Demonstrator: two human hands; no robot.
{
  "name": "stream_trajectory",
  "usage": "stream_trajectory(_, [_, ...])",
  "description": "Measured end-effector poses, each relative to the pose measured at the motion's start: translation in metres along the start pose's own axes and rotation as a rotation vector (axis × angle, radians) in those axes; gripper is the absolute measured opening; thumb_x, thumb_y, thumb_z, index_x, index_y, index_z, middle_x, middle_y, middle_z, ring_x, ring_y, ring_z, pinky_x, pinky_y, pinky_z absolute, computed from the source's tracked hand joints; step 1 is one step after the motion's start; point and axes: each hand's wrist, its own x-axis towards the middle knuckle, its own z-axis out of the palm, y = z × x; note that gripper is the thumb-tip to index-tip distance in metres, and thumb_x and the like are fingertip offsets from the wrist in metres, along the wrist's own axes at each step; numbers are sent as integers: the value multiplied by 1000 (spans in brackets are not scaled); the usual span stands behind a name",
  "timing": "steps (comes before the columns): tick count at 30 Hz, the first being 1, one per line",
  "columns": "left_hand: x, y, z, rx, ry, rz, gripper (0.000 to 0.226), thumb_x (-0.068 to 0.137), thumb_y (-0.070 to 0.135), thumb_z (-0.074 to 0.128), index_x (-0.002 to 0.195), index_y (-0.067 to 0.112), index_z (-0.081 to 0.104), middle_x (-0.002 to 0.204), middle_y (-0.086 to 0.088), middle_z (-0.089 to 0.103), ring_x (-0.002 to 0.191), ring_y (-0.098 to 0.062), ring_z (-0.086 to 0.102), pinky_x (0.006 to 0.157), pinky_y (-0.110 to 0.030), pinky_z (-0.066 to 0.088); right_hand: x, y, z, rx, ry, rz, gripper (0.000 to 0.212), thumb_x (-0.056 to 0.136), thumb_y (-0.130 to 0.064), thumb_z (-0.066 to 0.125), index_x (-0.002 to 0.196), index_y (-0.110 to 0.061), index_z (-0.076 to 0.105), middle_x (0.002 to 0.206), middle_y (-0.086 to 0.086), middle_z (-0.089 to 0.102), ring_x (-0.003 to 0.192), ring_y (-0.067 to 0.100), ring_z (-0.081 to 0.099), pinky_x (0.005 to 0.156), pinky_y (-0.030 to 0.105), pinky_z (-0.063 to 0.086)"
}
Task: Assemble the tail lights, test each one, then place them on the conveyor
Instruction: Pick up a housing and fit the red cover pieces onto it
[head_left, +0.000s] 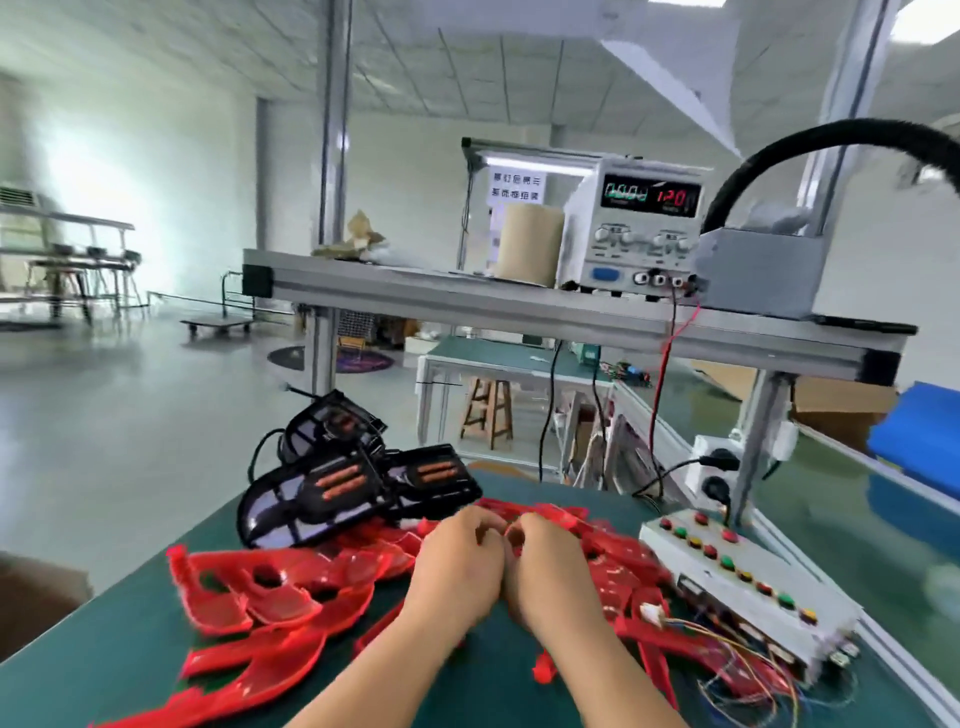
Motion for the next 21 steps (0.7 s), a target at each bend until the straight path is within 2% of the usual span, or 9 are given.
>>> stream_trajectory(3, [-3, -23, -4, 34, 4, -21, 25, 93, 14, 45, 90, 34, 60, 91, 15, 60, 89, -5, 52, 74, -19, 35, -1, -2, 26, -7, -52, -9, 17, 96, -31, 45, 94, -19, 57, 103, 3, 67, 98, 25, 62, 67, 30, 35])
stream_trajectory(5, [-7, -33, -3, 74, -3, -16, 25, 94, 14, 44, 96, 31, 62, 95, 13, 63, 92, -7, 55, 76, -19, 37, -3, 1, 41, 10, -95, 4, 16, 96, -28, 45, 93, -19, 57, 100, 3, 68, 96, 24, 62, 66, 30, 35])
stream_trajectory(6, [-8, -38, -3, 98, -4, -8, 25, 94, 15, 43, 98, 29, 64, 98, 11, 65, 95, -9, 56, 78, -20, 39, -4, 4, 48, 32, -118, 10, 13, 96, -26, 46, 89, -21, 56, 94, 0, 67, 93, 23, 63, 64, 29, 37])
stream_trajectory(8, [-9, -45, -2, 137, -5, 4, 26, 95, 16, 43, 103, 26, 65, 104, 8, 65, 101, -10, 56, 83, -20, 40, -6, 9, 58, 71, -137, 0, 16, 95, -21, 47, 80, -25, 52, 78, -10, 59, 80, 16, 59, 56, 17, 37])
stream_trajectory(10, [-8, -50, -3, 192, -16, 39, 26, 95, 16, 43, 107, 25, 64, 109, 6, 63, 106, -11, 54, 89, -20, 38, -9, 13, 64, 84, -143, -22, 15, 93, -19, 48, 84, -27, 57, 71, -14, 53, 72, 6, 53, 57, 13, 38])
stream_trajectory(13, [0, -50, -9, 264, -18, 95, 30, 93, 16, 45, 114, 24, 63, 114, 4, 61, 110, -13, 53, 93, -21, 38, -12, 16, 72, 109, -153, -3, 11, 89, -21, 50, 80, -24, 56, 73, -8, 61, 70, 7, 56, 60, 24, 42])
stream_trajectory(17, [35, -54, -41, 249, 145, 69, 30, 92, 12, 49, 113, 22, 68, 112, 0, 67, 105, -16, 60, 90, -24, 43, -14, 19, 80, 8, -89, -44, 21, 99, -32, 44, 80, -24, 48, 77, -8, 58, 74, 10, 53, 63, 26, 37])
stream_trajectory(19, [56, -67, -68, 238, 262, -29, 33, 92, 9, 48, 117, 19, 66, 116, -3, 67, 107, -20, 60, 89, -25, 43, -15, 19, 81, 8, -82, -69, 21, 99, -32, 43, 81, -24, 47, 80, -8, 58, 76, 8, 53, 65, 23, 38])
stream_trajectory(21, [74, -87, -92, 214, 372, -171, 41, 90, 4, 48, 128, 15, 59, 126, -12, 60, 114, -27, 55, 95, -34, 43, -16, 18, 82, 28, -88, -72, 21, 99, -31, 44, 80, -25, 47, 79, -8, 58, 74, 7, 52, 65, 23, 39])
